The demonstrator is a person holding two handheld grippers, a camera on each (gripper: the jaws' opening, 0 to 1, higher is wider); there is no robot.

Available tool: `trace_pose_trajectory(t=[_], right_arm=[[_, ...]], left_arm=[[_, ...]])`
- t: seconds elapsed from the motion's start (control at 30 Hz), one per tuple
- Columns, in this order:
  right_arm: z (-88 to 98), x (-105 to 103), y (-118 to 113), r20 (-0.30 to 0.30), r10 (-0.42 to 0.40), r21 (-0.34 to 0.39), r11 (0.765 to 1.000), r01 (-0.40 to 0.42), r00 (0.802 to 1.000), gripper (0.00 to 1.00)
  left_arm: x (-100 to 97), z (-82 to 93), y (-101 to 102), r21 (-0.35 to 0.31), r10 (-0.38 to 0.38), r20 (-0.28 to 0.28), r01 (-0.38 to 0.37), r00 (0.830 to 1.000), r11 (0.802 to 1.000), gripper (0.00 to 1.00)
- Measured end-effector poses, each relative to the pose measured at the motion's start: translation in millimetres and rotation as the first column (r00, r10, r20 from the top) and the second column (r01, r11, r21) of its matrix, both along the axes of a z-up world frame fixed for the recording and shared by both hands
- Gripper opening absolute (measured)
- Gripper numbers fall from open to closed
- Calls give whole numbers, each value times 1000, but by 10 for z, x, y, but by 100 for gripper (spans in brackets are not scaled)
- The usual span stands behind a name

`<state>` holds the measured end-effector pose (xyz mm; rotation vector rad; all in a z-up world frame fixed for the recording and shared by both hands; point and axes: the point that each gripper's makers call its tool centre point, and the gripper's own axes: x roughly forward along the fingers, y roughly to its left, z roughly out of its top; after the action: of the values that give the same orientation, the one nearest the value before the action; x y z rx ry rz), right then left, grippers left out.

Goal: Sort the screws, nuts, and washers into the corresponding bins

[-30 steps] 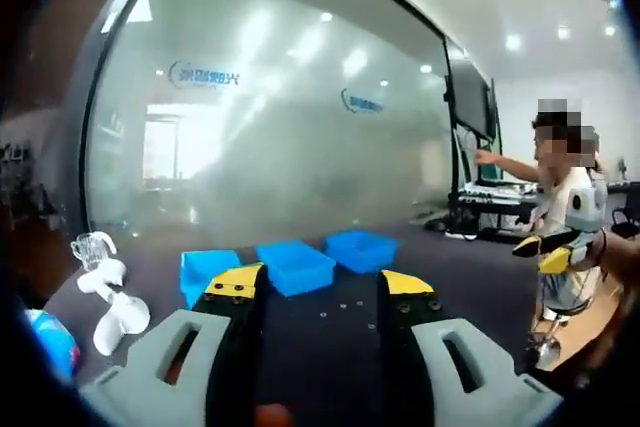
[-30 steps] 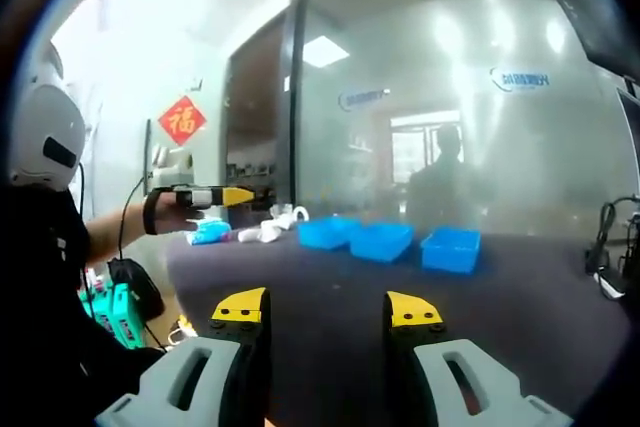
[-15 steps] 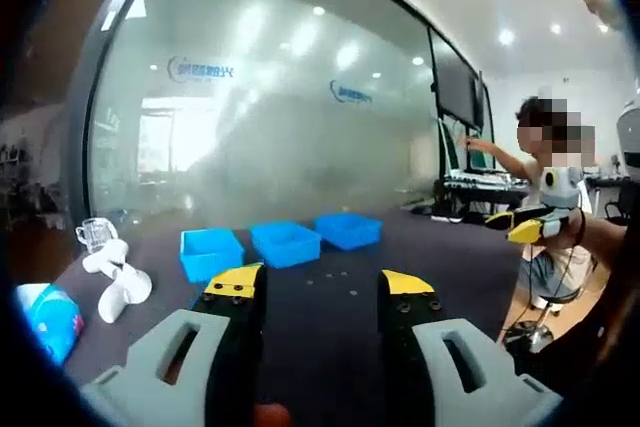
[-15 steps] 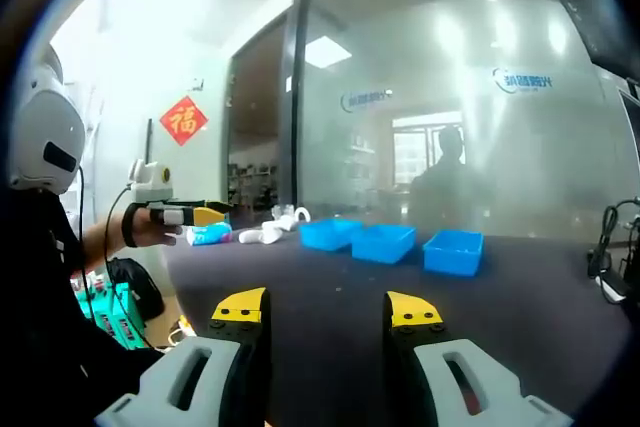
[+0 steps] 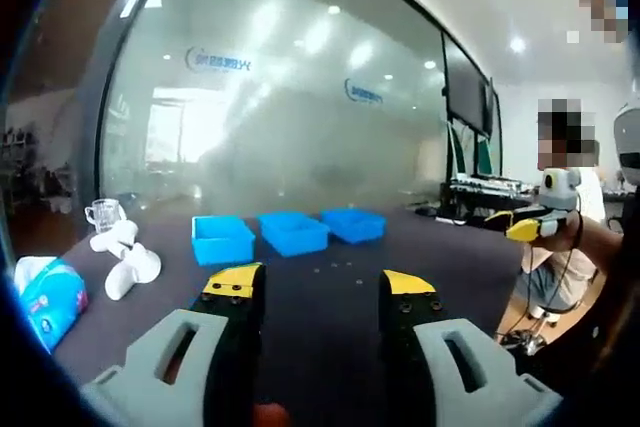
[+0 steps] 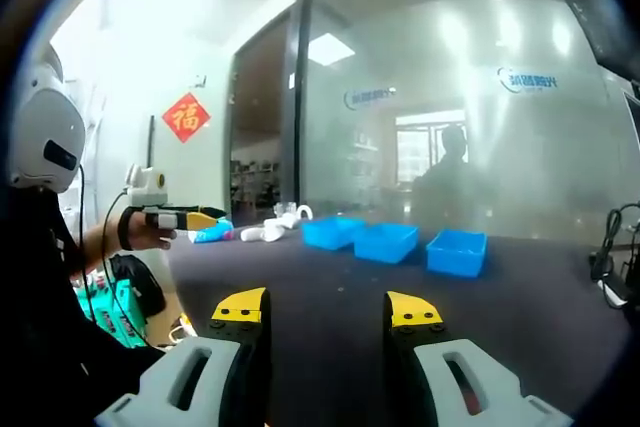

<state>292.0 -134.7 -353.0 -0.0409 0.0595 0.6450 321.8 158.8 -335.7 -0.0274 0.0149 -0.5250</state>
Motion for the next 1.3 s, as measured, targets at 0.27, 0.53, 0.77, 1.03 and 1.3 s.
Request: trace_pose_trajectory(t=[0.27,0.53,0.77,1.03,1.3], right_arm=[[4,24,25,-6,6,-17,1000,-6,1000,41],[-3,72,27,-17,15,-39,999,-15,1000,41],[-16,140,-19,-45,35,-60,997,-38,998,41],[-75,251,-64,-87,65,-150,986,-77,994,41],[-136,357,-13,-144,122,-213,965,-151,982,41]], left_arm=[[-50,-44,-81,9,-36,-10,37,999,999,45],[-92,-38,-116,29,-60,-1,60,998,998,45],[-127,-55,-128,50,-70,-2,70,998,996,45],[-138,-71,-80,54,-63,-9,64,998,997,46],[-131,-120,-51,62,-50,-29,51,998,997,47]])
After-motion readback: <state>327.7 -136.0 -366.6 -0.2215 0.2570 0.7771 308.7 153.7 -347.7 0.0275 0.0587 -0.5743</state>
